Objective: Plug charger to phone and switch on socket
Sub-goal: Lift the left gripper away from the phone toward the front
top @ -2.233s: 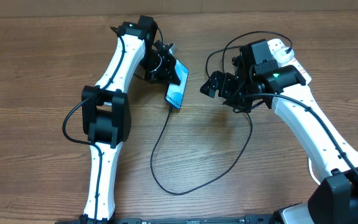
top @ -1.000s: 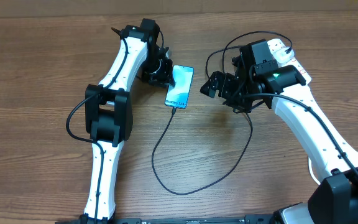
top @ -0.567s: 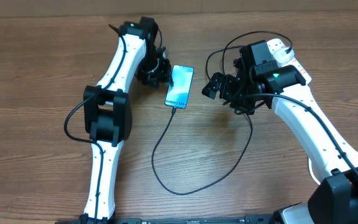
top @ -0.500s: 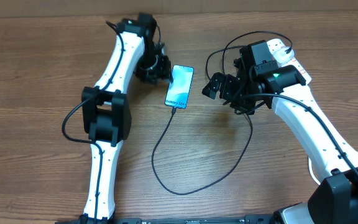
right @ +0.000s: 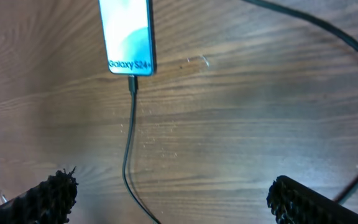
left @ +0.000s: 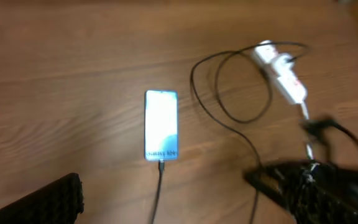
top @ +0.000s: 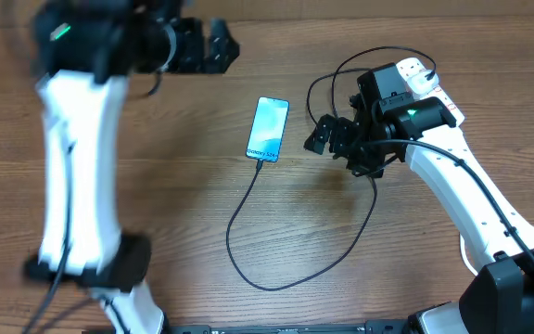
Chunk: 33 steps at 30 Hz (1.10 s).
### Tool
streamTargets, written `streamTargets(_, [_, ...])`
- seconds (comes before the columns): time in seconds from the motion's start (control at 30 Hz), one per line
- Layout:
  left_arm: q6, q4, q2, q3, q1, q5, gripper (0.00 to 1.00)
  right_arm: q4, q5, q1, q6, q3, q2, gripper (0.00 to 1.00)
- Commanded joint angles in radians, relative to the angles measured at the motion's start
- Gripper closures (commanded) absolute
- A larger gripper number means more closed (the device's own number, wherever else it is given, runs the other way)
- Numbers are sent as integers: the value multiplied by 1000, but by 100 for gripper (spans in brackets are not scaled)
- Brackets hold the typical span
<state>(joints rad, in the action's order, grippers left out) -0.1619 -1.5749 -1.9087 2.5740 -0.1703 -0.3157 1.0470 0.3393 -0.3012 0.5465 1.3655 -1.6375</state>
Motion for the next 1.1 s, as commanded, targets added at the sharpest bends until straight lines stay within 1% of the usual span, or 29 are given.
streamTargets(0.0, [-16,-64,74,1,-9,67,1,13,19,3,-5,14,-3,0])
streamTargets(0.1, [-26,-114,134,1,-9,72,1,30,28,3,-5,14,-3,0])
streamTargets(0.27, [-26,-114,219,-23,-14,64,0,63,47,3,-5,14,-3,0])
streamTargets(0.4, [-26,-115,311,-103,-16,59,0,90,47,3,-5,14,-3,0])
streamTargets(0.67, [-26,-106,610,-483,-47,65,1,83,47,3,-5,14,-3,0])
streamTargets(0.93, [-106,43,981,-851,-46,65,1,89,47,3,-5,14,-3,0])
streamTargets(1.07, [-152,74,1114,-980,-46,72,0,100,52,3,-5,14,-3,0])
